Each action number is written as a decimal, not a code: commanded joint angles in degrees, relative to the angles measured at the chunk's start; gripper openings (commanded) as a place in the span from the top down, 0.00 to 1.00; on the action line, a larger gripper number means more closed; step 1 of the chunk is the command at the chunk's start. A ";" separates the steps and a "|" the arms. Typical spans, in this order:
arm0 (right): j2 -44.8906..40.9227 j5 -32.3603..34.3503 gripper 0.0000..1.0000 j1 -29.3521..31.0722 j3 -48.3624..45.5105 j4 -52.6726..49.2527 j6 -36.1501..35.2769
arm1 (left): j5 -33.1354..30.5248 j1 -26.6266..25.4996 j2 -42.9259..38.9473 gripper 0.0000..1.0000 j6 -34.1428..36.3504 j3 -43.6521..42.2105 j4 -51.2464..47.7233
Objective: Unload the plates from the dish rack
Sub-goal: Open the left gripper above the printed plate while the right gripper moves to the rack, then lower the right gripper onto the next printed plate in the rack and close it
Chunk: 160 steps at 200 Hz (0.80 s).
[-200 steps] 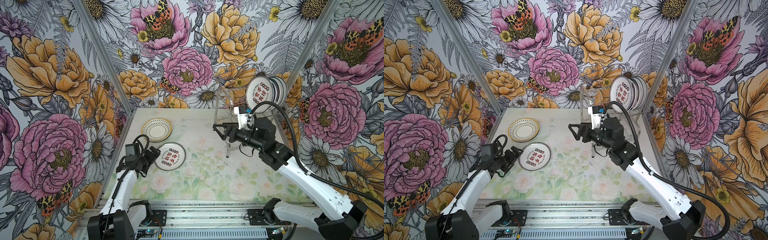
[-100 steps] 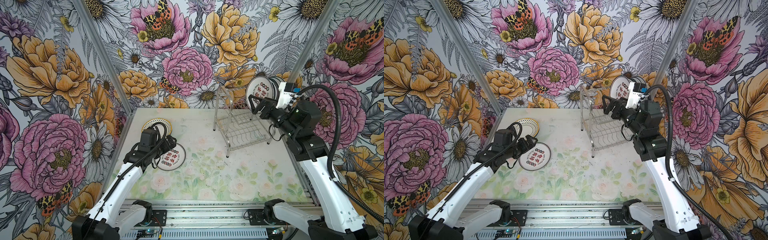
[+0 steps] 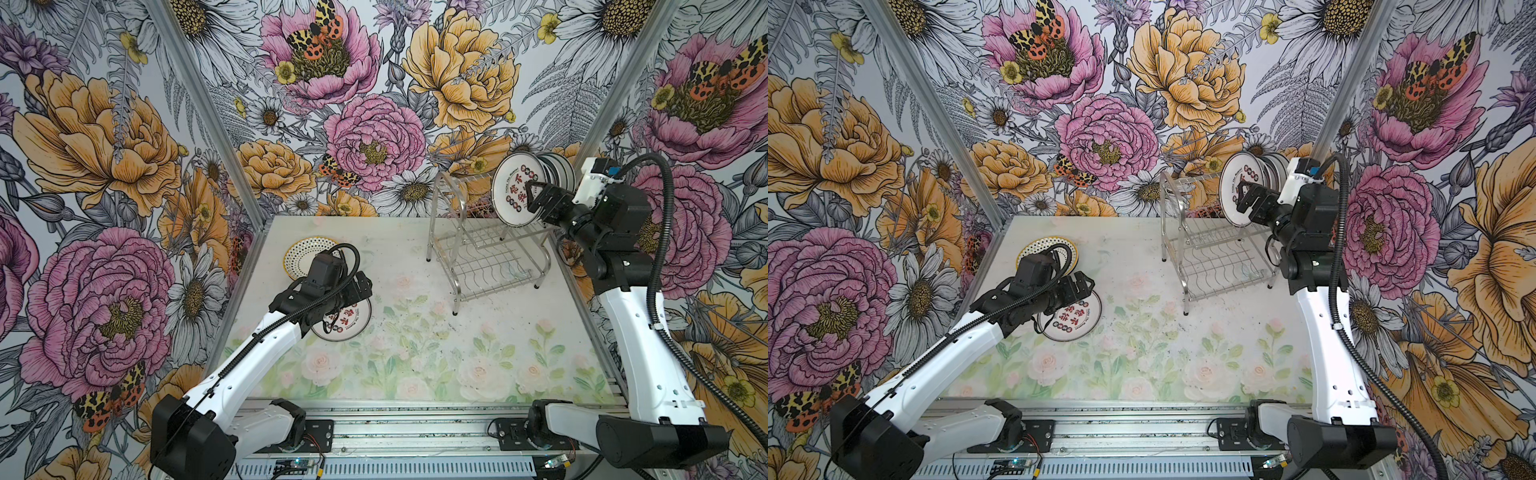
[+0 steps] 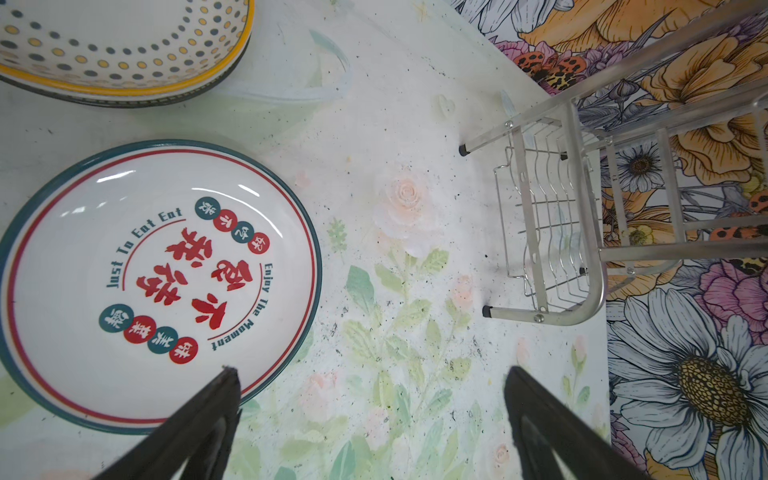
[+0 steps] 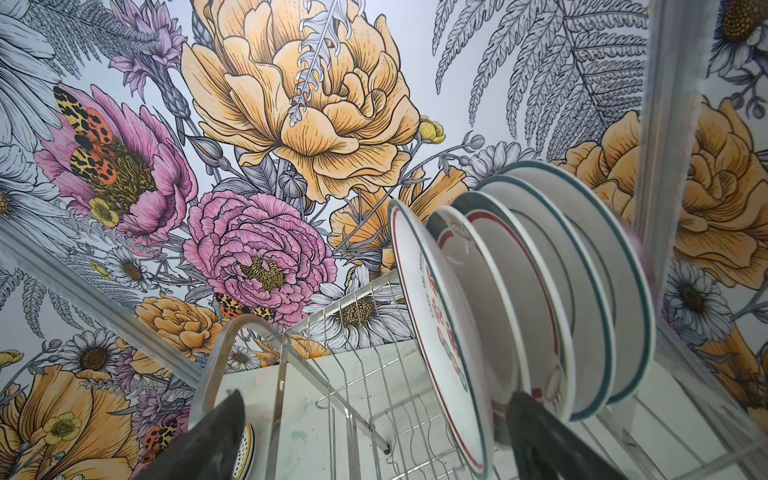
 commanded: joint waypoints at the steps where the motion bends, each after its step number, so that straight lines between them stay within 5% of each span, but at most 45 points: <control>1: 0.82 -2.92 0.01 -0.40 1.68 -0.08 0.94 | -1.38 -0.39 0.02 0.01 0.16 2.33 -0.30; 160: 5.08 -4.05 0.01 -1.22 2.74 0.02 0.71 | -1.04 -0.34 -0.69 0.01 -0.11 1.45 0.67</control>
